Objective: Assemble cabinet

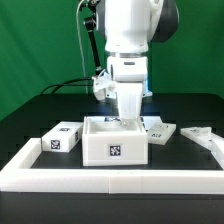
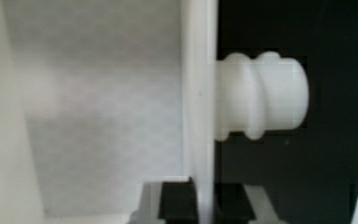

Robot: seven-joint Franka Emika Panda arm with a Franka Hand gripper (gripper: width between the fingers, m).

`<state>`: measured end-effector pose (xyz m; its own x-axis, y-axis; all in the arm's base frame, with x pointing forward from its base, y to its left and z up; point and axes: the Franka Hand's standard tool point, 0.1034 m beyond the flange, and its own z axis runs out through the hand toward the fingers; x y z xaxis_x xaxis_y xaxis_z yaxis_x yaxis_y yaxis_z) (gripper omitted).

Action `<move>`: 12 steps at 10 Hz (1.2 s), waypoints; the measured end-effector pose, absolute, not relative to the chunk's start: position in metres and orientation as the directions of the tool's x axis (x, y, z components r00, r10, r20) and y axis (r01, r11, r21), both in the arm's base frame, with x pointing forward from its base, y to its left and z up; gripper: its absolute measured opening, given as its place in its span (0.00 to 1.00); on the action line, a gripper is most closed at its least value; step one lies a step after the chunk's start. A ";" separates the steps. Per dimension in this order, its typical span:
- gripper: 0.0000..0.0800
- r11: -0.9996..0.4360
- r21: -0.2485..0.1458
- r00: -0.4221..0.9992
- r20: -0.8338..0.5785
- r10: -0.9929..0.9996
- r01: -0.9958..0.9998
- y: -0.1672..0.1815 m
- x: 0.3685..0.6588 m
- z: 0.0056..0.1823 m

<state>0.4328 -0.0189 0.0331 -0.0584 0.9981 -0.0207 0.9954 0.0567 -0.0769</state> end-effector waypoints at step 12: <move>0.04 0.033 -0.032 -0.033 0.001 0.999 0.999 0.048 0.469 0.031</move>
Offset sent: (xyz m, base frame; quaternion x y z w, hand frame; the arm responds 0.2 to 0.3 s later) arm 0.0126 0.0473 -0.0071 0.0036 0.0027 0.0212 0.9998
